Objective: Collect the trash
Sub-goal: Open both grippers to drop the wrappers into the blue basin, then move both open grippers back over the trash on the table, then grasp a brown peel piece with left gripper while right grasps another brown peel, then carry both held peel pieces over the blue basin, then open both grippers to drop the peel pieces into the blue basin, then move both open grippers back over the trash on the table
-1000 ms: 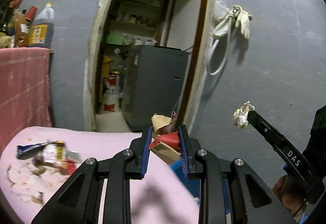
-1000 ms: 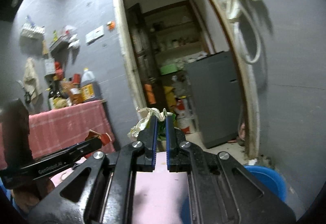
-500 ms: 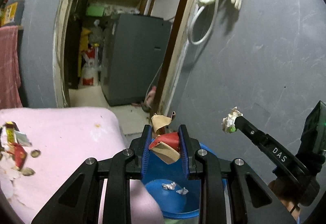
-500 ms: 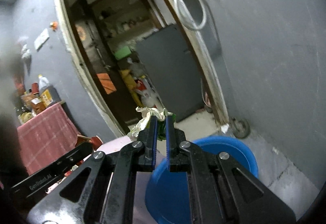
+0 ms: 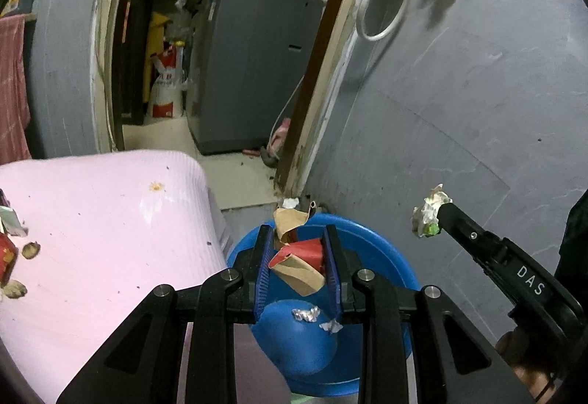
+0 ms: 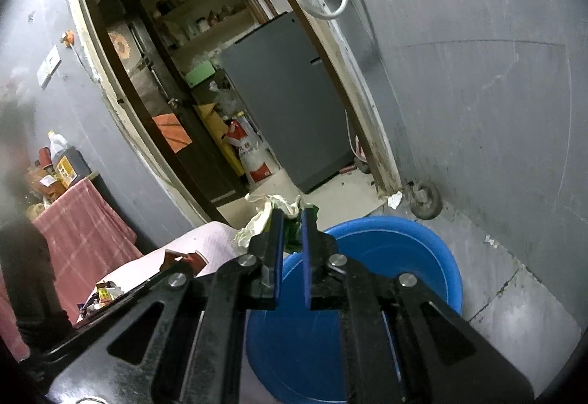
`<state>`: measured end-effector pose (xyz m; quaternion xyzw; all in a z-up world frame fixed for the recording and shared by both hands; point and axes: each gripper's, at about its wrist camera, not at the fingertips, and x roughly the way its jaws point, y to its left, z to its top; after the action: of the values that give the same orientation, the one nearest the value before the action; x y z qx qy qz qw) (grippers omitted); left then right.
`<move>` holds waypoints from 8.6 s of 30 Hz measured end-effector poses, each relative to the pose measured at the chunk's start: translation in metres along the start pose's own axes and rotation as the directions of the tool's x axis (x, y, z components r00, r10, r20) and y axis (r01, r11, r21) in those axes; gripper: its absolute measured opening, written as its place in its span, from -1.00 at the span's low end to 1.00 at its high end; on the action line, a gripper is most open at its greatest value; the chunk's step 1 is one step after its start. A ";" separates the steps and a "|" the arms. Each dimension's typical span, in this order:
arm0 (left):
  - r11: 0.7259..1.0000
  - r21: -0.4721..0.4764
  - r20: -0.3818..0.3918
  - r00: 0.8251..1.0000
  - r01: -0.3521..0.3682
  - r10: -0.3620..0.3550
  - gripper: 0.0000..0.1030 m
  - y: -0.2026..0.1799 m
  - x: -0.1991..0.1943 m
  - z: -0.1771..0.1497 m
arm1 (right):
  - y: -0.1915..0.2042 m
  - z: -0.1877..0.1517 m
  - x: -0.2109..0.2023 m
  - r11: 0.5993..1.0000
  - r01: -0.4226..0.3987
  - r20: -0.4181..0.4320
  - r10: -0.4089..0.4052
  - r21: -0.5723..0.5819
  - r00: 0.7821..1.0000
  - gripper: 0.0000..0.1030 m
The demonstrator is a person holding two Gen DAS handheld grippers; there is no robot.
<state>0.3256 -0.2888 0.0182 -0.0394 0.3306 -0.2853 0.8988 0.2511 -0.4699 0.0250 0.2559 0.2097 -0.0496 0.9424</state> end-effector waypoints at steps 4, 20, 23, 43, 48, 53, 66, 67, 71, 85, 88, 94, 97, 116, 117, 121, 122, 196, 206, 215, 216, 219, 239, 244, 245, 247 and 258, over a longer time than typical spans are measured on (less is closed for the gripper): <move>1.000 -0.017 -0.024 1.000 0.004 -0.004 -0.53 0.003 0.008 -0.002 | -0.006 0.000 0.006 1.000 0.005 -0.019 -0.004 0.016 1.000 -0.78; 0.999 -0.043 -0.024 0.999 -0.032 0.031 -0.28 0.015 0.001 -0.004 | -0.009 -0.001 0.023 0.999 0.028 -0.071 -0.025 0.036 0.997 -0.46; 0.998 -0.050 -0.010 0.999 -0.043 0.043 -0.27 0.020 -0.006 -0.002 | -0.009 -0.001 0.023 0.999 0.028 -0.070 -0.026 0.039 0.997 -0.38; 0.974 -0.134 0.222 0.952 -0.183 0.209 0.67 0.077 -0.109 0.007 | 0.062 -0.005 -0.021 0.987 -0.113 0.191 0.133 -0.111 0.973 0.90; 0.966 -0.149 0.288 0.925 -0.212 0.247 0.68 0.092 -0.144 -0.001 | 0.090 -0.012 -0.038 0.972 -0.152 0.256 0.194 -0.177 0.947 1.00; 0.951 -0.152 0.344 0.887 -0.269 0.306 0.95 0.103 -0.174 -0.006 | 0.120 -0.023 -0.050 0.951 -0.172 0.292 0.246 -0.257 0.924 1.00; 0.889 -0.200 0.413 0.788 -0.412 0.457 0.97 0.157 -0.238 -0.039 | 0.207 -0.058 -0.049 0.861 -0.271 0.209 0.387 -0.430 0.898 1.00; 0.885 -0.205 0.411 0.784 -0.418 0.466 0.96 0.162 -0.241 -0.042 | 0.214 -0.062 -0.048 0.852 -0.281 0.195 0.397 -0.442 0.897 1.00; 0.864 -0.225 0.403 0.765 -0.450 0.503 0.97 0.182 -0.251 -0.053 | 0.238 -0.077 -0.038 0.823 -0.303 0.145 0.415 -0.480 0.898 1.00; 0.830 -0.220 0.258 0.790 -0.513 0.557 0.96 0.240 -0.245 -0.084 | 0.283 -0.117 0.018 0.751 -0.314 -0.085 0.328 -0.581 0.941 1.00; 0.838 -0.212 0.190 0.820 -0.503 0.540 0.96 0.249 -0.233 -0.086 | 0.287 -0.126 0.038 0.743 -0.321 -0.169 0.275 -0.587 0.946 1.00; 0.850 -0.233 0.080 0.862 -0.473 0.501 0.96 0.265 -0.213 -0.084 | 0.286 -0.143 0.071 0.743 -0.365 -0.322 0.210 -0.561 0.923 0.97; 0.856 -0.248 0.059 0.875 -0.454 0.481 0.94 0.271 -0.208 -0.080 | 0.284 -0.147 0.081 0.748 -0.377 -0.367 0.192 -0.546 0.910 0.79; 0.929 -0.151 -0.113 0.940 -0.337 0.323 -0.10 0.274 -0.144 -0.055 | 0.290 -0.167 0.118 0.728 -0.496 -0.589 0.157 -0.473 0.793 0.14; 0.933 -0.146 -0.119 0.942 -0.330 0.315 -0.15 0.273 -0.141 -0.053 | 0.290 -0.167 0.119 0.729 -0.495 -0.592 0.153 -0.473 0.791 0.12; 0.936 -0.127 -0.145 0.940 -0.328 0.309 -0.29 0.273 -0.128 -0.049 | 0.290 -0.168 0.119 0.727 -0.497 -0.598 0.148 -0.474 0.788 0.00; 0.936 -0.131 -0.146 0.941 -0.326 0.307 -0.33 0.274 -0.126 -0.048 | 0.290 -0.167 0.119 0.727 -0.498 -0.599 0.149 -0.473 0.787 -0.02; 0.997 0.080 0.109 0.994 -0.011 0.003 -0.71 -0.006 -0.057 -0.007 | 0.041 -0.010 -0.011 0.991 0.030 0.084 -0.020 -0.129 0.996 -0.47; 1.000 -0.001 -0.017 1.000 0.011 -0.011 -0.71 0.004 -0.009 -0.010 | 0.020 -0.011 0.012 0.996 0.038 -0.018 -0.040 -0.080 0.999 -0.47; 1.000 -0.019 -0.076 0.997 0.010 -0.011 -0.70 0.011 0.004 -0.015 | 0.014 -0.012 0.029 0.998 0.039 -0.074 -0.043 -0.056 0.996 -0.43; 1.000 -0.019 -0.082 0.997 0.007 -0.008 -0.70 0.011 0.006 -0.015 | 0.013 -0.012 0.030 0.998 0.040 -0.078 -0.045 -0.056 0.996 -0.43; 1.000 -0.016 -0.092 0.996 -0.002 0.000 -0.69 0.012 0.006 -0.014 | 0.014 -0.012 0.030 0.998 0.042 -0.081 -0.046 -0.054 0.996 -0.43; 0.993 -0.051 0.108 0.988 -0.105 0.110 0.07 0.037 -0.050 -0.005 | 0.030 -0.010 0.015 0.998 0.020 0.011 -0.019 -0.062 1.000 0.37; 0.984 -0.093 0.188 0.968 -0.154 0.169 0.44 0.051 -0.075 0.000 | 0.048 -0.011 0.002 0.995 -0.008 0.078 0.016 -0.101 0.997 0.67; 0.981 -0.101 0.208 0.960 -0.168 0.186 0.55 0.055 -0.082 0.000 | 0.053 -0.012 -0.002 0.994 -0.015 0.097 0.026 -0.112 0.995 0.75; 0.975 -0.113 0.236 0.948 -0.193 0.215 0.61 0.062 -0.092 0.001 | 0.062 -0.014 -0.006 0.991 -0.034 0.123 0.050 -0.129 0.991 0.89; 0.925 -0.159 0.361 0.852 -0.344 0.379 0.97 0.100 -0.153 -0.012 | 0.115 -0.029 -0.029 0.963 -0.130 0.227 0.185 -0.238 0.956 1.00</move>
<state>0.2724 -0.1215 0.0703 -0.0716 0.1613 -0.0827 0.9808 0.2372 -0.3564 0.0682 0.1577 0.0737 0.0182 0.9846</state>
